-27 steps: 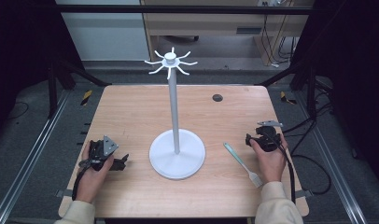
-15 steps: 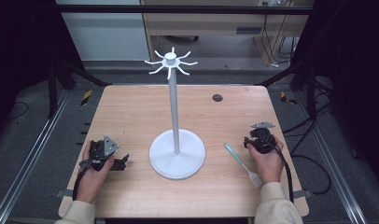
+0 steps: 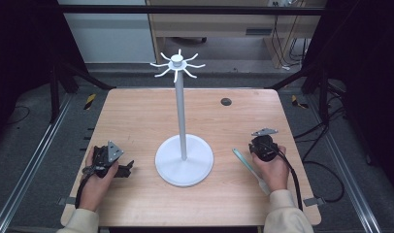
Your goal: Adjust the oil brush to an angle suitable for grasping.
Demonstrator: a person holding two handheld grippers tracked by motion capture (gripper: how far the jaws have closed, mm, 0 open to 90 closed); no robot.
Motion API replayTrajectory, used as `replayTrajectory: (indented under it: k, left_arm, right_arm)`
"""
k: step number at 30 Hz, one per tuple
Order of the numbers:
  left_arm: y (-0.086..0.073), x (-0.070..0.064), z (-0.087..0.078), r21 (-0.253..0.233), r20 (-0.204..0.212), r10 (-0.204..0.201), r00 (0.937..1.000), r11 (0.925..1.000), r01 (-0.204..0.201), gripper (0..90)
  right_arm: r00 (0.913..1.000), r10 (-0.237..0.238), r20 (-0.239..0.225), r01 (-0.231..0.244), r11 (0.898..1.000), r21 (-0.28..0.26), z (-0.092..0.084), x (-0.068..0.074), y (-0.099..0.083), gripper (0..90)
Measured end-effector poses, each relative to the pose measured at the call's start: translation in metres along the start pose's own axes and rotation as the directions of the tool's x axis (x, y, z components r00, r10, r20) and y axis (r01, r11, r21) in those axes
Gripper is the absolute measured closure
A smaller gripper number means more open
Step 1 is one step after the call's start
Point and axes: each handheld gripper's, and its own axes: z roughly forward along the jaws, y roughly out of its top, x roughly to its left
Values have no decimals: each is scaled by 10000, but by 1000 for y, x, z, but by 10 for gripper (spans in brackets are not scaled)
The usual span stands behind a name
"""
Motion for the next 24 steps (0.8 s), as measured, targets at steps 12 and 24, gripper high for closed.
replayTrajectory:
  k: [12,24]
  left_arm:
    - [0,0,0,-3,-2,37,10000,10000,-37,27]
    - [0,-1,0,-8,7,57,10000,10000,-57,27]
  right_arm:
    - [9966,-246,-789,255,9996,109,2,10,1,900]
    - [9895,-352,-1399,449,9967,669,10,17,0,900]
